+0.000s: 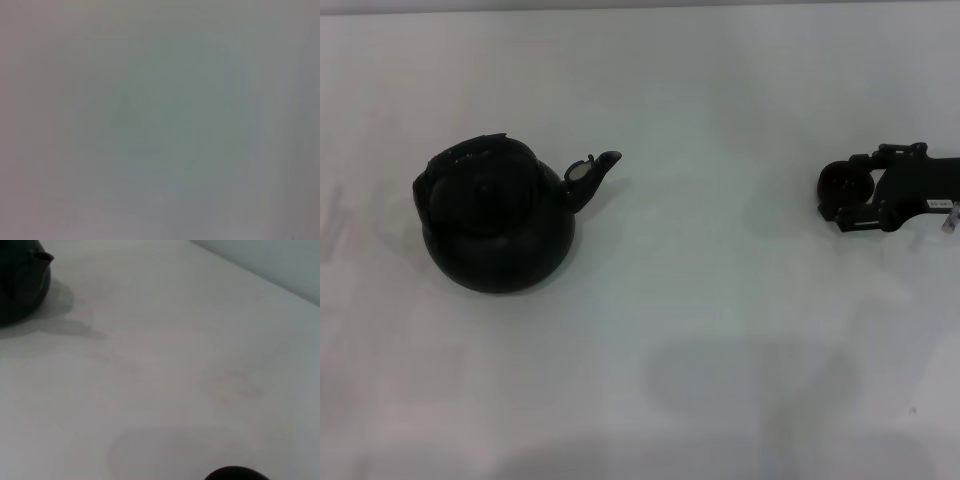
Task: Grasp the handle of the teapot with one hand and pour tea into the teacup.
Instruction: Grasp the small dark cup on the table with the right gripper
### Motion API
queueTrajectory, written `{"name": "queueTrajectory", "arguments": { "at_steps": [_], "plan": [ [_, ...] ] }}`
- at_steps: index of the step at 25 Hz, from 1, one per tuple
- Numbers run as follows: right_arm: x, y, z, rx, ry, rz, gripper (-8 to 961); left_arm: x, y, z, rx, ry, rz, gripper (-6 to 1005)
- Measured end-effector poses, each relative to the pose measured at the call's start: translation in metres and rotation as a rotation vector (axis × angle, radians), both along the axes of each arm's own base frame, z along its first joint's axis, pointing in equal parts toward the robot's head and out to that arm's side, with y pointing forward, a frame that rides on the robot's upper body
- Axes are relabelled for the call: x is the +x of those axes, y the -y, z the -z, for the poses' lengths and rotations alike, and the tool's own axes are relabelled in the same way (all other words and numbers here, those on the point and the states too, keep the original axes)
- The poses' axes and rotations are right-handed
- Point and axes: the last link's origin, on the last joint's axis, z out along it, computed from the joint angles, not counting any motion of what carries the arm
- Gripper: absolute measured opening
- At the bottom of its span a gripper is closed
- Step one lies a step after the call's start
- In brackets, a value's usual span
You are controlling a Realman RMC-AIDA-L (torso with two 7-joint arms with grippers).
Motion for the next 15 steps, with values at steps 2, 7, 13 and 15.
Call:
{"name": "queueTrajectory", "arguments": {
  "at_steps": [2, 7, 13, 15],
  "plan": [
    [0.0001, 0.0005, 0.0008, -0.004, 0.000, 0.000, 857, 0.0002, -0.0004, -0.0002, 0.001, 0.000, 0.001, 844],
    [-0.0017, 0.0002, 0.0032, -0.015, 0.004, -0.005, 854, 0.0007, -0.0013, -0.0005, 0.001, -0.001, 0.004, 843],
    [-0.0035, -0.0015, 0.0039, -0.017, 0.005, -0.008, 801, 0.0009, -0.0015, -0.0005, 0.001, -0.002, 0.005, 843],
    [-0.0034, -0.0019, 0.0037, -0.014, 0.006, -0.008, 750, 0.0008, -0.0014, -0.0006, 0.001, -0.002, 0.005, 843]
  ]
}}
